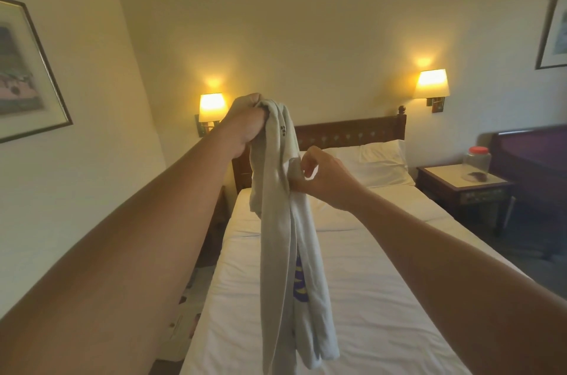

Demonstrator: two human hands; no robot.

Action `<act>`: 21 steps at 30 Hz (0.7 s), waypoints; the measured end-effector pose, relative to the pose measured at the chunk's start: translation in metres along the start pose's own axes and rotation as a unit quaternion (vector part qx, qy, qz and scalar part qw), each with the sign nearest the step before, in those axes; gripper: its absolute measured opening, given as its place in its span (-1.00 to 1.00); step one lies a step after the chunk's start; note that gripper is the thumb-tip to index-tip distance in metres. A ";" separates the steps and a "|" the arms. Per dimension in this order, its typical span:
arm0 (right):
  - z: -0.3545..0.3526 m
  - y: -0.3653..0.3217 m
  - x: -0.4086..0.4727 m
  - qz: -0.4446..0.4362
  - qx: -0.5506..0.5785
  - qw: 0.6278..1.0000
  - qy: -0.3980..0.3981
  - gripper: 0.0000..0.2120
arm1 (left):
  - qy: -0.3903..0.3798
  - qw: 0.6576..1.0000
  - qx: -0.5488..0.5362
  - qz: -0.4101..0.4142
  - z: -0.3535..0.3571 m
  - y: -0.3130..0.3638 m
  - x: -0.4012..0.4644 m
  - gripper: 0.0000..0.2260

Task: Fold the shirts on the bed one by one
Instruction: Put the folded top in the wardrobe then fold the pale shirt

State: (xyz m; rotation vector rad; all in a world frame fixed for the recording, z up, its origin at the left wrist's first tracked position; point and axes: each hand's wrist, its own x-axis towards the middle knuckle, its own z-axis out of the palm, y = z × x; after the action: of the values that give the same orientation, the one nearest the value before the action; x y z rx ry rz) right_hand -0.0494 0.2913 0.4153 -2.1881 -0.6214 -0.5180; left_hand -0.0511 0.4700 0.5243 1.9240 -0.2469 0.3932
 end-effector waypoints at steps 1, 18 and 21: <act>0.001 -0.004 0.001 -0.007 0.009 1.000 0.018 -0.61 | 0.002 1.000 0.000 0.000 -0.001 -0.001 -0.001 -0.80; -0.002 -0.026 0.002 0.124 0.126 0.972 0.154 -0.84 | 0.028 0.999 0.002 -0.032 -0.027 -0.024 -0.008 -0.73; -0.014 -0.019 0.006 0.175 0.199 0.942 0.207 -0.85 | 0.012 0.998 0.052 -0.041 -0.021 -0.037 -0.011 -0.90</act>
State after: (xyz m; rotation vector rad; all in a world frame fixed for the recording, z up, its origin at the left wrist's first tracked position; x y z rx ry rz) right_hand -0.0579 0.2927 0.4377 -1.6832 -0.0886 -0.5798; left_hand -0.0512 0.5036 0.4955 2.0222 -0.1322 0.3806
